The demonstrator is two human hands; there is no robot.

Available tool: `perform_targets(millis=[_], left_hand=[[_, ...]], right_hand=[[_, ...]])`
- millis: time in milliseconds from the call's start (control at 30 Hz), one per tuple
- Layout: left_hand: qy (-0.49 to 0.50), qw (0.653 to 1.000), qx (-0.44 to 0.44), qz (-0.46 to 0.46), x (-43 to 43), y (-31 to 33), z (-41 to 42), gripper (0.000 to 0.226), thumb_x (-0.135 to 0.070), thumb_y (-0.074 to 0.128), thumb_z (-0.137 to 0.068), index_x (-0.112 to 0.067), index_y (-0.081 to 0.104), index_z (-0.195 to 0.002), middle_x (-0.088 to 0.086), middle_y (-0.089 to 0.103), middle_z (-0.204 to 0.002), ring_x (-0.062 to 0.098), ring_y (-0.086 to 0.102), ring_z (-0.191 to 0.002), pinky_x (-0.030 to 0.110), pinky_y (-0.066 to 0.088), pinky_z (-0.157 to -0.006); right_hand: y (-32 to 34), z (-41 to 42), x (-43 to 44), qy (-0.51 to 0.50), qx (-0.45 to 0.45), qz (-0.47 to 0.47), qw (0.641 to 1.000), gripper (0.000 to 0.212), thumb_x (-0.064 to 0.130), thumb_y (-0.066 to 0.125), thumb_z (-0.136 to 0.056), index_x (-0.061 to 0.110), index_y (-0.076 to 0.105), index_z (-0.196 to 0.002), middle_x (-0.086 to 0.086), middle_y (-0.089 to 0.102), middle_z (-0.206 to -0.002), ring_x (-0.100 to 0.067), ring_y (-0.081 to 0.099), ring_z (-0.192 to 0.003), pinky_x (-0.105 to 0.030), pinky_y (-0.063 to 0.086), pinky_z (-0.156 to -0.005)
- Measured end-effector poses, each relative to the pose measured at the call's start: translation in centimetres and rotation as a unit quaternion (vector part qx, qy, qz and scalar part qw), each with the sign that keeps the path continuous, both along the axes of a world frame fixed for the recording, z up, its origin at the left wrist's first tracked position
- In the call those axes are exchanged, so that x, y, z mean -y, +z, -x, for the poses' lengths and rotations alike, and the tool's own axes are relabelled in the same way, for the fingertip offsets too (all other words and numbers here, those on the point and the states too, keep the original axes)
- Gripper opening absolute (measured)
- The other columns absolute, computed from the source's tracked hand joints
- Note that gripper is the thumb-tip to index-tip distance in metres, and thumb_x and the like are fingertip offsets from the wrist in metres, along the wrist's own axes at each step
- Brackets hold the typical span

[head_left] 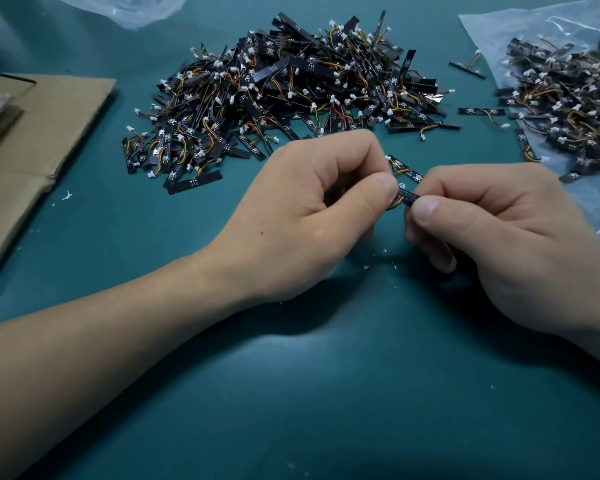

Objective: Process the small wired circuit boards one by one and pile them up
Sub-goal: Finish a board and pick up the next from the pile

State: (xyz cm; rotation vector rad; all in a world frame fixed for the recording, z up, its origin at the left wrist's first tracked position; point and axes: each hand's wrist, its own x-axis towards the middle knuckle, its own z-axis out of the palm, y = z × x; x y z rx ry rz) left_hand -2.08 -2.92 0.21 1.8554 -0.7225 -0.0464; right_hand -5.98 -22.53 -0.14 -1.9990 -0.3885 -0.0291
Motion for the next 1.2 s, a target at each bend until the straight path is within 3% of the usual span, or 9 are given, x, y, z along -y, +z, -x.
perform_targets(millis=[400, 800, 933, 1067, 1200], left_hand=[[0.001, 1.0, 0.007, -0.007, 0.03, 0.11, 0.21, 0.02, -0.008, 0.056, -0.095, -0.001, 0.059, -0.077, 0.015, 0.058, -0.061, 0.023, 0.048, -0.054, 0.026, 0.037, -0.052], [0.007, 0.999, 0.031, -0.018, 0.01, 0.17, 0.28, 0.02, -0.008, 0.058, -0.095, -0.004, 0.061, -0.075, 0.012, 0.058, -0.06, 0.026, 0.052, -0.056, 0.035, 0.042, -0.054], [0.008, 1.0, 0.022, -0.008, 0.03, 0.17, 0.25, 0.019, -0.008, 0.058, -0.095, -0.006, 0.062, -0.076, 0.012, 0.059, -0.06, 0.026, 0.051, -0.055, 0.03, 0.04, -0.052], [0.017, 0.999, 0.035, -0.013, 0.09, 0.08, 0.18, 0.019, -0.006, 0.061, -0.097, -0.009, 0.064, -0.078, 0.009, 0.059, -0.06, 0.026, 0.053, -0.054, 0.035, 0.043, -0.052], [0.024, 0.999, 0.032, -0.006, 0.1, 0.05, 0.21, 0.019, -0.007, 0.062, -0.096, -0.009, 0.067, -0.078, 0.009, 0.06, -0.059, 0.025, 0.054, -0.054, 0.034, 0.043, -0.051]], right_hand=[[-0.09, 0.04, 0.07, 0.004, 0.007, -0.001, 1.0, 0.029, 0.035, 0.052, -0.092, 0.02, 0.063, -0.07, -0.002, 0.056, -0.056, -0.011, 0.05, -0.051, -0.019, 0.038, -0.053], [-0.05, -0.01, 0.18, 0.011, 0.005, -0.003, 1.0, 0.03, 0.032, 0.05, -0.091, 0.017, 0.061, -0.067, -0.001, 0.06, -0.056, -0.013, 0.054, -0.052, -0.018, 0.04, -0.055], [-0.12, 0.02, 0.2, 0.012, 0.01, -0.012, 1.0, 0.029, 0.03, 0.05, -0.093, 0.017, 0.062, -0.07, -0.001, 0.064, -0.06, -0.016, 0.058, -0.054, -0.018, 0.043, -0.056], [-0.27, -0.07, 0.16, 0.002, -0.004, -0.03, 1.0, 0.03, 0.032, 0.049, -0.093, 0.016, 0.062, -0.071, -0.005, 0.069, -0.065, -0.024, 0.061, -0.055, -0.027, 0.047, -0.057], [-0.27, -0.09, 0.12, 0.007, -0.01, -0.035, 0.999, 0.03, 0.032, 0.049, -0.093, 0.016, 0.06, -0.071, -0.005, 0.069, -0.065, -0.023, 0.061, -0.056, -0.027, 0.047, -0.058]])
